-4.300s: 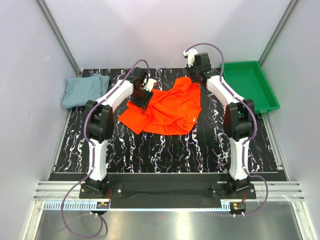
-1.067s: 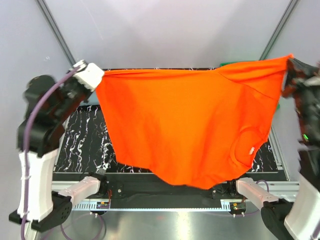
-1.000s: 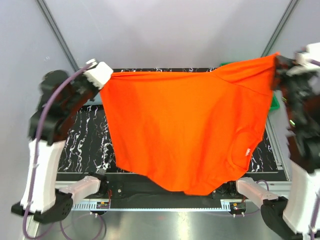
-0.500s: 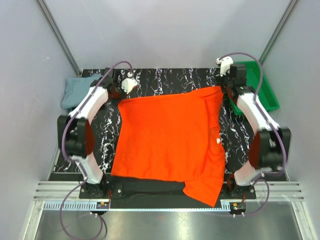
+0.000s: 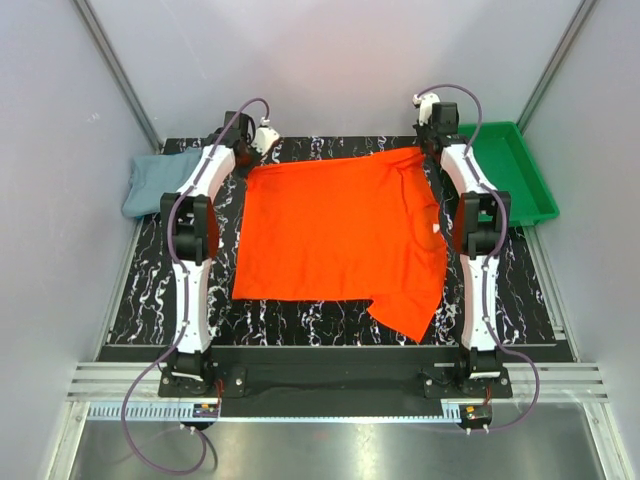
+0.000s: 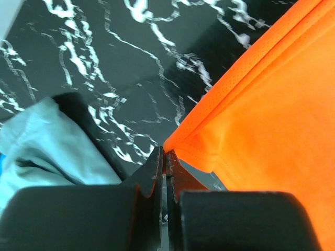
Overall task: Fold and stack the t-shirts
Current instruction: Flatten the tshirt out, then fold the tshirt
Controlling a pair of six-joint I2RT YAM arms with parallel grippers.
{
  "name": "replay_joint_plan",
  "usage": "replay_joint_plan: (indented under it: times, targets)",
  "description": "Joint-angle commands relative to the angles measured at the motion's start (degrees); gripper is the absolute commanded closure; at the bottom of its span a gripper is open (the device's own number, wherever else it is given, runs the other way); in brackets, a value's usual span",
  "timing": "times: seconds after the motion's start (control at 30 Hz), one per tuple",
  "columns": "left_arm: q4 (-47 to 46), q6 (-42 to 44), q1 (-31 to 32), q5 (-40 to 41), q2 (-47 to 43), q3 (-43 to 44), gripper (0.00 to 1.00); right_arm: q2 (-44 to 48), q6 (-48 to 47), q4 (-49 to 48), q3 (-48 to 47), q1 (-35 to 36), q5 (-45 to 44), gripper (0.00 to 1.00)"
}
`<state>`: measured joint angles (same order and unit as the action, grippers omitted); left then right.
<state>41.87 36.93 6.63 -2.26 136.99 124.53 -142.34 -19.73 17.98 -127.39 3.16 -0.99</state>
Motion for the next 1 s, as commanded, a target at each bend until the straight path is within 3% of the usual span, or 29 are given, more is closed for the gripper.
replay_joint_plan:
  times: [0.0,0.17,0.33,0.57,0.97]
  targets:
    - [-3.71,-0.19,-1.18,4.80,1.00,3.18,1.00,-3.81,0.65,2.67,-12.25,-0.96,-2.25,1.00]
    - [-8.90,-3.43,-1.98,5.69,-1.37,-0.94,1.00,-1.81,2.32,2.50,-11.05,-0.70,-1.99,1.00]
    - [-10.84,-6.16,-2.06,2.88,-9.18,-7.63,1.00,5.92,2.85,2.68,0.79,-0.70,-0.42,1.00]
    - [-4.95,-8.71,-1.89,-2.57,-17.36,-13.96,1.00,19.11,2.50,2.33,15.06,-0.70,2.22,1.00]
    - [2.69,-9.33,-1.10,-6.96,-20.53,-17.65,0.98,25.44,3.38,3.99,23.15,-0.61,4.86,1.00]
